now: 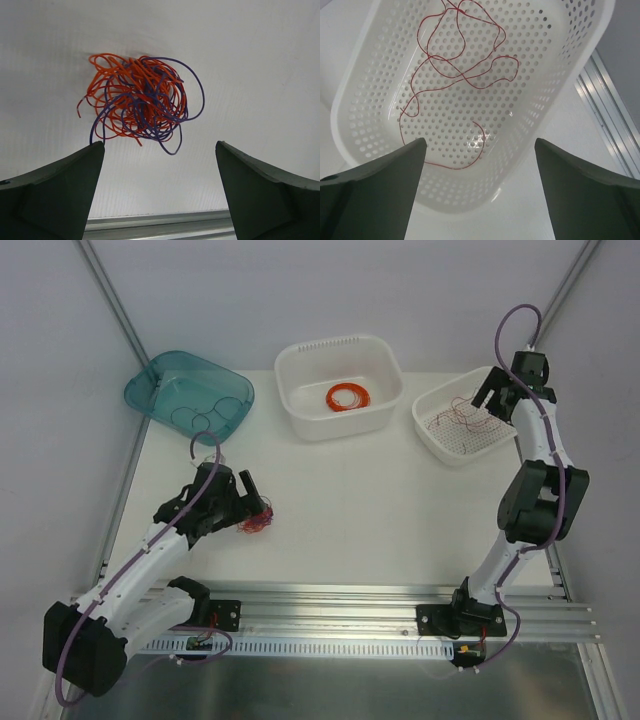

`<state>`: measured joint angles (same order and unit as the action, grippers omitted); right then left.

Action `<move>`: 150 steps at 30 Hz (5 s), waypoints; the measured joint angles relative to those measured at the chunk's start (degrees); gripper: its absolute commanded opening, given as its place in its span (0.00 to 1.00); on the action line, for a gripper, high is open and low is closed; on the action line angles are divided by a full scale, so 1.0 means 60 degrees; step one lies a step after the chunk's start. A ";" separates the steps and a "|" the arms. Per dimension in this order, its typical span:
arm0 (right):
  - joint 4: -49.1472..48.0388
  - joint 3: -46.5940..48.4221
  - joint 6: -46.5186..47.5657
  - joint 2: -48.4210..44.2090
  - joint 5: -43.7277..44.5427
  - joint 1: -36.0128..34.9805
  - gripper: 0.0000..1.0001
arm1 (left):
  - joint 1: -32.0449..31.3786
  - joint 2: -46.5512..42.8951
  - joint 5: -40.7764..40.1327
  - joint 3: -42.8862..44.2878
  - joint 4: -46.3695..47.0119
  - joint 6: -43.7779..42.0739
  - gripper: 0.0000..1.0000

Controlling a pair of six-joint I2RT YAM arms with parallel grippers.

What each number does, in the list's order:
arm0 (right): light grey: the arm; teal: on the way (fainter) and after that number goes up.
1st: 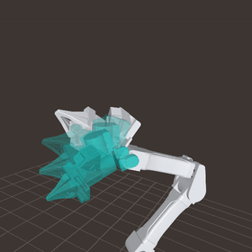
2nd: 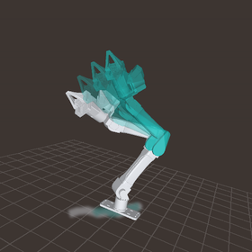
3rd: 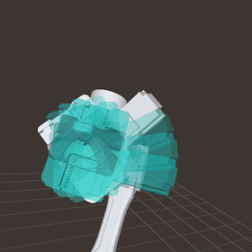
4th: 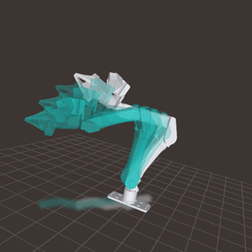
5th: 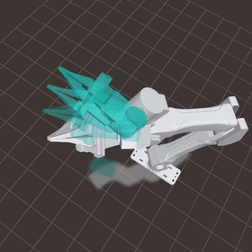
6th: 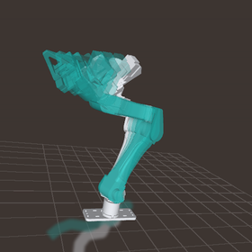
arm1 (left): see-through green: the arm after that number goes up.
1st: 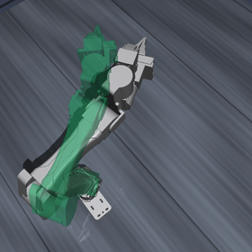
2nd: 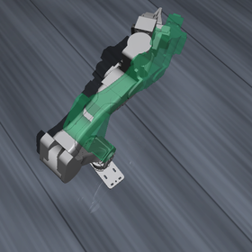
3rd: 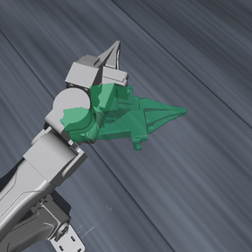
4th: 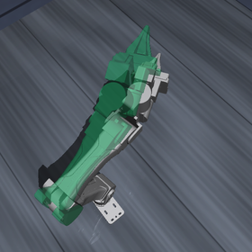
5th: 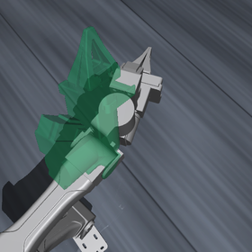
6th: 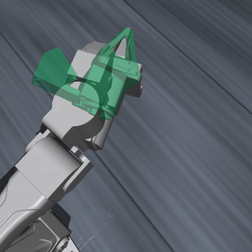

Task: Untangle the cables

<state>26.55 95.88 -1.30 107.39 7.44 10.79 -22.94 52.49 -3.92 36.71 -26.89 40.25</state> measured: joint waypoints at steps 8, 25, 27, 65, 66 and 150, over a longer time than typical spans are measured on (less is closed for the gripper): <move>0.0495 -0.1206 -0.0160 -0.3235 -0.0124 -0.1231 0.98 | 0.1100 0.0565 -0.0532 0.0018 -0.0361 0.0000 0.88; -0.1829 -0.6776 -0.1796 -0.5286 -0.2983 -0.7213 0.91 | 0.1231 0.3810 0.1836 0.0732 0.1027 -0.0175 0.49; -0.2331 -0.6896 -0.2189 -0.5104 -0.3333 -0.7388 0.87 | 0.0871 0.3898 0.2157 0.0732 0.1355 -0.0055 0.48; -0.6757 -0.7027 -0.5614 -0.0401 -0.5071 -0.9264 0.01 | -0.0058 0.3832 0.3144 -0.0018 0.3031 0.0627 0.48; -0.6699 -0.6991 -0.5555 -0.0404 -0.5067 -0.9271 0.01 | -0.0058 0.3832 0.3140 -0.0022 0.3031 0.0627 0.48; 0.0747 -0.2568 0.1311 -0.8495 -0.1541 -0.6841 0.56 | 0.2007 0.3901 0.2131 0.2361 0.0379 -0.2612 0.89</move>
<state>31.03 80.47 6.57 56.42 -1.80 -30.26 -10.90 75.90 8.86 50.87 -24.62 24.58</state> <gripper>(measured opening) 0.455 0.891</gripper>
